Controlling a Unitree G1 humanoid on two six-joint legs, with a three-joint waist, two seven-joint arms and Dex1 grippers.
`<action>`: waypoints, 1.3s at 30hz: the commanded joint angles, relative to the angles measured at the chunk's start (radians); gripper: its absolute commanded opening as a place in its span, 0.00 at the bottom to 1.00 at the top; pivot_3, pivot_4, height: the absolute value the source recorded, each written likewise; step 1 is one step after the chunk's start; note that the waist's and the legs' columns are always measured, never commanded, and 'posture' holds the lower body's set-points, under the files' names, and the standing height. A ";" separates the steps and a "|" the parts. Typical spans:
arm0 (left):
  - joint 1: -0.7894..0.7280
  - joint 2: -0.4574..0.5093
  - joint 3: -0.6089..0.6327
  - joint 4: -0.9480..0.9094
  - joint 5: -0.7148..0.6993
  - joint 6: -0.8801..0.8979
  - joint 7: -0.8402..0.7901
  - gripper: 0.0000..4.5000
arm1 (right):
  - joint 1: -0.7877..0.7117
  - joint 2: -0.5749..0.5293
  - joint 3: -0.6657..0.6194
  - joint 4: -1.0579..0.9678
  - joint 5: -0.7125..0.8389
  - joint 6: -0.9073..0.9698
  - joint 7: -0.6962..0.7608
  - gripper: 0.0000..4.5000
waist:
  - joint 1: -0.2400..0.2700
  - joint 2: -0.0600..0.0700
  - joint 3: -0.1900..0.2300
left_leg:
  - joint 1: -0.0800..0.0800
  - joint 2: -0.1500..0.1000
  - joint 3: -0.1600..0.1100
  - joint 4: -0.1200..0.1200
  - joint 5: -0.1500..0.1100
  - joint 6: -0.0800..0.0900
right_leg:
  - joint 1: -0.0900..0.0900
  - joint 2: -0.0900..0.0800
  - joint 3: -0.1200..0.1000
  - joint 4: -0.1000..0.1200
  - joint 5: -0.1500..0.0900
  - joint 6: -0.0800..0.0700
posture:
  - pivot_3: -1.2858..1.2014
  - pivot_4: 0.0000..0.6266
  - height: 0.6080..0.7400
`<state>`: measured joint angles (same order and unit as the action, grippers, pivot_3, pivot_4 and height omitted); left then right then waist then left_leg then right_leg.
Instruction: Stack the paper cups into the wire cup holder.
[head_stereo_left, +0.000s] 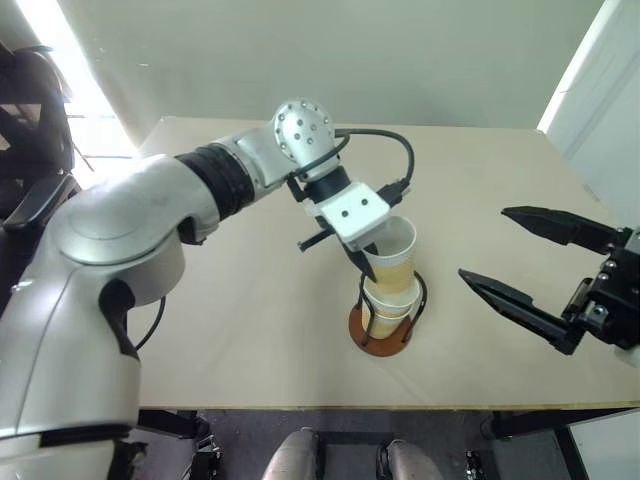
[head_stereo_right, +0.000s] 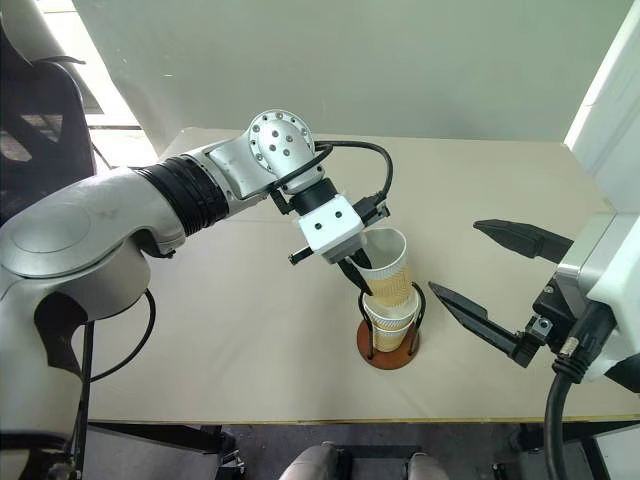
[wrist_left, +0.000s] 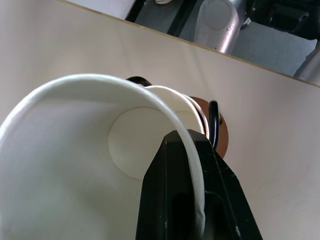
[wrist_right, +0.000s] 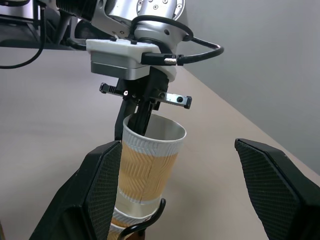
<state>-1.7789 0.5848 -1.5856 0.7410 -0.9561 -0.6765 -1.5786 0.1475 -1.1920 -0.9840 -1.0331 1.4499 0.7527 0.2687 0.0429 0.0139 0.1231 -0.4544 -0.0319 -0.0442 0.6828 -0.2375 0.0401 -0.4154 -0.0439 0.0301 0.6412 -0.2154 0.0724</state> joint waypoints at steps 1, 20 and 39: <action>-0.037 0.000 0.001 0.003 -0.016 -0.020 -0.036 0.01 | 0.005 -0.013 -0.051 -0.008 0.023 -0.010 -0.027 0.83 | 0.000 0.000 0.000 | 0.000 0.000 0.000 0.000 0.000 0.000 | 0.000 0.000 0.000 0.000 0.000 0.000 | 0.52 0.24 1.00; -0.062 0.001 -0.058 -0.023 -0.057 -0.022 -0.036 0.01 | 0.249 0.003 -0.183 -0.014 0.017 0.057 0.093 0.83 | 0.003 0.000 0.000 | 0.000 0.000 -0.001 -0.001 -0.001 0.000 | 0.000 0.000 0.000 -0.001 0.000 -0.001 | 0.52 0.24 1.00; -0.046 -0.046 -0.023 0.036 -0.020 -0.049 -0.036 0.01 | 0.274 -0.011 -0.188 -0.014 0.015 0.006 0.066 0.83 | 0.004 0.000 0.000 | 0.000 0.000 -0.001 -0.001 -0.001 0.000 | 0.000 0.000 0.000 0.000 0.000 -0.002 | 0.52 0.24 1.00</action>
<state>-1.8090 0.5369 -1.6461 0.7680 -0.9750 -0.7204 -1.5789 0.4222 -1.1946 -1.1489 -1.0474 1.4682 0.7835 0.3501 0.0464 0.0136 0.1234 -0.4544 -0.0321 -0.0449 0.6822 -0.2389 0.0399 -0.4150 -0.0438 0.0303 0.6407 -0.2155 0.0705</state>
